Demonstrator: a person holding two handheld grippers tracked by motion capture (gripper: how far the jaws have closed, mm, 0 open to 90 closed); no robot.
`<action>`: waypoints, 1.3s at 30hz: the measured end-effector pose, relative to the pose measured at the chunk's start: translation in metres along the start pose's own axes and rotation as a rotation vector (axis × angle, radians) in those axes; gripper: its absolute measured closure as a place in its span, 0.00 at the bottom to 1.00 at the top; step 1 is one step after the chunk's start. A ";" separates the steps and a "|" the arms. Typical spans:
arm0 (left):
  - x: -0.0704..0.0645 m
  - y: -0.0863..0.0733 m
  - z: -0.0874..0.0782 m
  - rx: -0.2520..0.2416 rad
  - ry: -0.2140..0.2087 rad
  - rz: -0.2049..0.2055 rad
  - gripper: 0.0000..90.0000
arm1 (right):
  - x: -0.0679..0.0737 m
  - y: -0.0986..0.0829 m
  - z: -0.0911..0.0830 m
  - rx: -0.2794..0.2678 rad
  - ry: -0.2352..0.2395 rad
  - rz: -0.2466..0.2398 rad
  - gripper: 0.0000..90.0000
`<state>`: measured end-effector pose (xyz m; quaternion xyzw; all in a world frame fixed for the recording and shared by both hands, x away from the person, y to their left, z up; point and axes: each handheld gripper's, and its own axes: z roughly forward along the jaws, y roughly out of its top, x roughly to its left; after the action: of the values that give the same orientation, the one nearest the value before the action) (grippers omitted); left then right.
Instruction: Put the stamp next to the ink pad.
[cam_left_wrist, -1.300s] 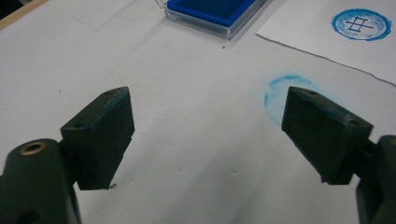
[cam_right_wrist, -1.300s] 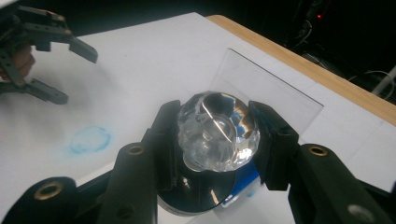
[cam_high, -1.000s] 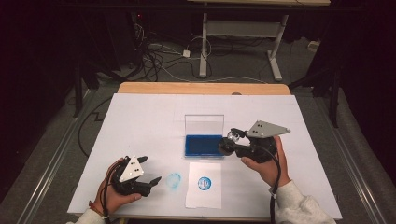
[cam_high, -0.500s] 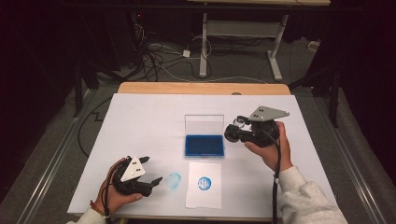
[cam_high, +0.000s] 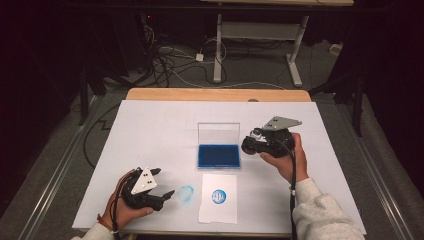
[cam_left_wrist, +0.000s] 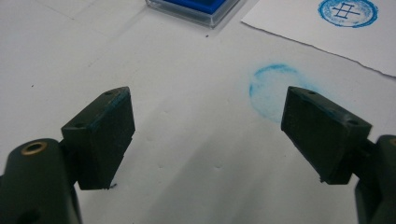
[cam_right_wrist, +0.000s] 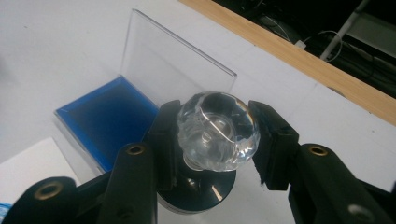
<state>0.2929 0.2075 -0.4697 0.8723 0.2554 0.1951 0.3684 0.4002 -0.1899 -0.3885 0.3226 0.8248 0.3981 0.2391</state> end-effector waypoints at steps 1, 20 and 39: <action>0.000 0.000 0.000 0.002 0.001 0.002 0.19 | -0.001 -0.002 0.001 0.001 -0.002 0.004 0.64; -0.001 0.000 0.004 0.022 -0.005 0.009 0.19 | 0.003 -0.030 0.028 0.078 -0.025 0.015 0.63; -0.001 0.000 0.004 0.031 -0.009 0.017 0.19 | 0.011 -0.039 0.041 0.103 -0.025 -0.017 0.63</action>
<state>0.2941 0.2046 -0.4731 0.8810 0.2495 0.1900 0.3543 0.4060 -0.1802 -0.4452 0.3324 0.8439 0.3489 0.2360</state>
